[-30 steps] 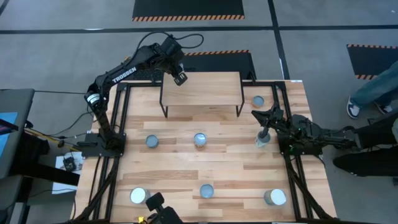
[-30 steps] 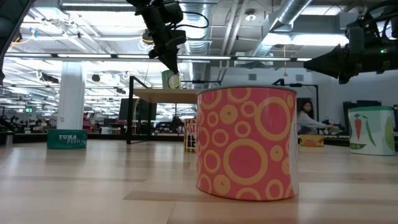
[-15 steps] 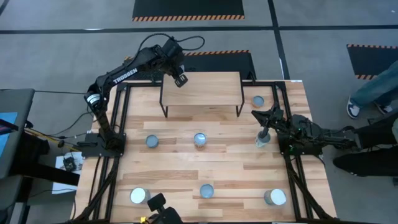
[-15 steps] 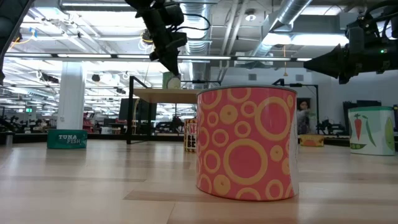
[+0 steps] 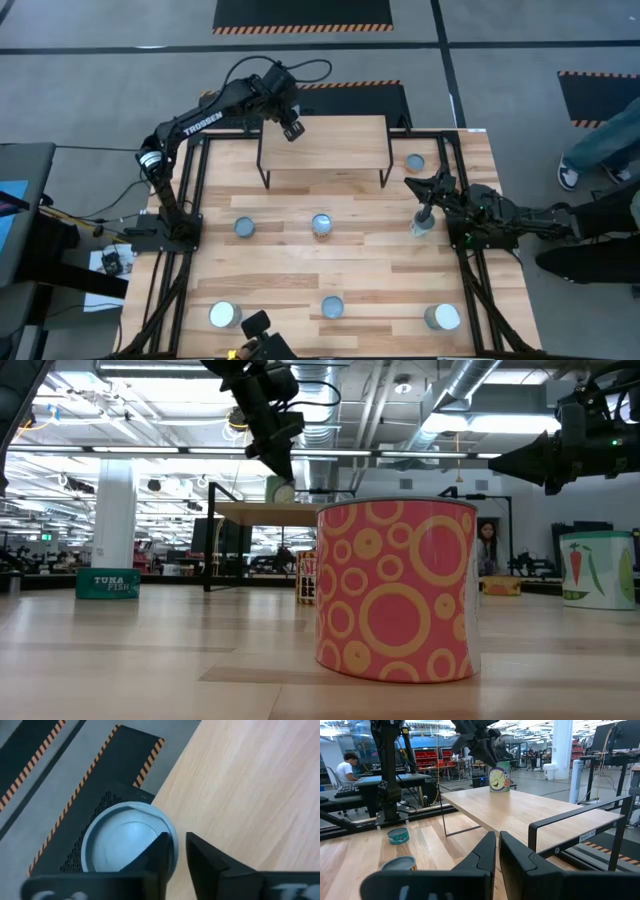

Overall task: Pick and place cans onto a shelf
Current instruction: Put the green cheese soup can on the shelf, then put the yellow mushroom can on the shelf

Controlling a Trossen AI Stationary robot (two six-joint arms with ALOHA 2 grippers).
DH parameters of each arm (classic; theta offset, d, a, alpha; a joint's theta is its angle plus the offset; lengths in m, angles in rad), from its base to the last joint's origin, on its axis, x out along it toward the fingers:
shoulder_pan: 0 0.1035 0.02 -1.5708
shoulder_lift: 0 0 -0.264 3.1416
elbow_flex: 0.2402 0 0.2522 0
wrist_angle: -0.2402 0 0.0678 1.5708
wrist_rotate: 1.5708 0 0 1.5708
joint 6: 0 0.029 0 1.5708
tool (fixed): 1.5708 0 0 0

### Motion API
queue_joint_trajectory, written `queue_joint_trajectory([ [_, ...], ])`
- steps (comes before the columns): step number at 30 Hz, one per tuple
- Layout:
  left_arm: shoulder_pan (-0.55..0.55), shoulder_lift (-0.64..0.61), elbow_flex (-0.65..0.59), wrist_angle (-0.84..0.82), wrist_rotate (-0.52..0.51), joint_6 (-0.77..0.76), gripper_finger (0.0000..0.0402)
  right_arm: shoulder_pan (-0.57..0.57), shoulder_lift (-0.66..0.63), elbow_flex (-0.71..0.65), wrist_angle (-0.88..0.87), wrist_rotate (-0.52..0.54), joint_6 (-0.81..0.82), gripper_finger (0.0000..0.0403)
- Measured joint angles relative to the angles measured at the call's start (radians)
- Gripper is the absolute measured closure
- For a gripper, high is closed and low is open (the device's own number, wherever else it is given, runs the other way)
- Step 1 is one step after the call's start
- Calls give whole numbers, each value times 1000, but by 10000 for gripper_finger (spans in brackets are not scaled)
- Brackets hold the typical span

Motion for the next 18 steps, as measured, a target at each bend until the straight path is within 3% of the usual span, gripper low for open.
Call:
queue_joint_trajectory([
  [10,0,-26,0,0,-5,32,274,0,0,0,0,0,0,354],
  [18,-36,-143,0,18,25,83,281,0,0,0,0,0,0,354],
])
